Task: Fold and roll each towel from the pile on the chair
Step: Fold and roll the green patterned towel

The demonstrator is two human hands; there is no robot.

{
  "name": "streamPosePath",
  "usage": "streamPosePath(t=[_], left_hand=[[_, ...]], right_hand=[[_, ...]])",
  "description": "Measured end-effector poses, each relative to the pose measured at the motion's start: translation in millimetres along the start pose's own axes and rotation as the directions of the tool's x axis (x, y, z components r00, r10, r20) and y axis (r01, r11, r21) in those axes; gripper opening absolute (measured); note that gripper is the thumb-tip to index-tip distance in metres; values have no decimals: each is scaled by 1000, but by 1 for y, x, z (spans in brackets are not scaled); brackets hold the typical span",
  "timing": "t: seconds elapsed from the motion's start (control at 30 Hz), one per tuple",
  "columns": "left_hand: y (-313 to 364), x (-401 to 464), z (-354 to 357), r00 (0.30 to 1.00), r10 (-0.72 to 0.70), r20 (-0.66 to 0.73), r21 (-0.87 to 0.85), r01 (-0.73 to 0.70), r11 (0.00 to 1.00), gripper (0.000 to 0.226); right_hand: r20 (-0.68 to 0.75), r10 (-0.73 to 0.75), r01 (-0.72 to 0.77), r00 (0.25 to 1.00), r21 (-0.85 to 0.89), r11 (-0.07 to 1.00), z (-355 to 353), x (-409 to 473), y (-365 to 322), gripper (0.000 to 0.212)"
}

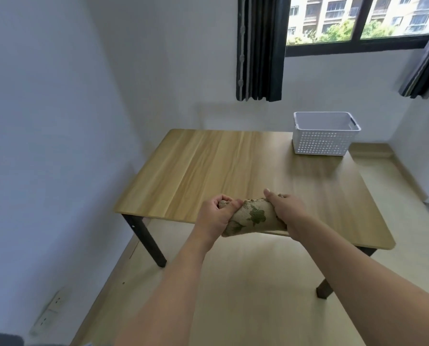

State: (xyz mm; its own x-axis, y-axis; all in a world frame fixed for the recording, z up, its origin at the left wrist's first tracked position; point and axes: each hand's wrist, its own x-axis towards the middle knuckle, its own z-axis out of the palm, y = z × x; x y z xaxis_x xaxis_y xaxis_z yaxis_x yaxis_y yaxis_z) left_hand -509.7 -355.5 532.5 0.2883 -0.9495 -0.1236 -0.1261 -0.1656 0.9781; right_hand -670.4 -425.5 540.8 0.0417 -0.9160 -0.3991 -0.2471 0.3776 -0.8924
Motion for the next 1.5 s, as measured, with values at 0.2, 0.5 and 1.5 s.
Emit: streamPosePath(t=[0.2, 0.5, 1.5], left_hand=[[18, 64, 108, 998, -25, -58, 65, 29, 997, 30], [59, 99, 245, 956, -72, -283, 137, 114, 984, 29], [167, 503, 555, 968, -135, -209, 403, 211, 891, 10]], right_hand=[[145, 72, -71, 987, -11, 997, -99, 81, 2, 42], [504, 52, -52, 862, -14, 999, -245, 176, -30, 25], [636, -285, 694, 717, -614, 377, -446, 640, -220, 42]])
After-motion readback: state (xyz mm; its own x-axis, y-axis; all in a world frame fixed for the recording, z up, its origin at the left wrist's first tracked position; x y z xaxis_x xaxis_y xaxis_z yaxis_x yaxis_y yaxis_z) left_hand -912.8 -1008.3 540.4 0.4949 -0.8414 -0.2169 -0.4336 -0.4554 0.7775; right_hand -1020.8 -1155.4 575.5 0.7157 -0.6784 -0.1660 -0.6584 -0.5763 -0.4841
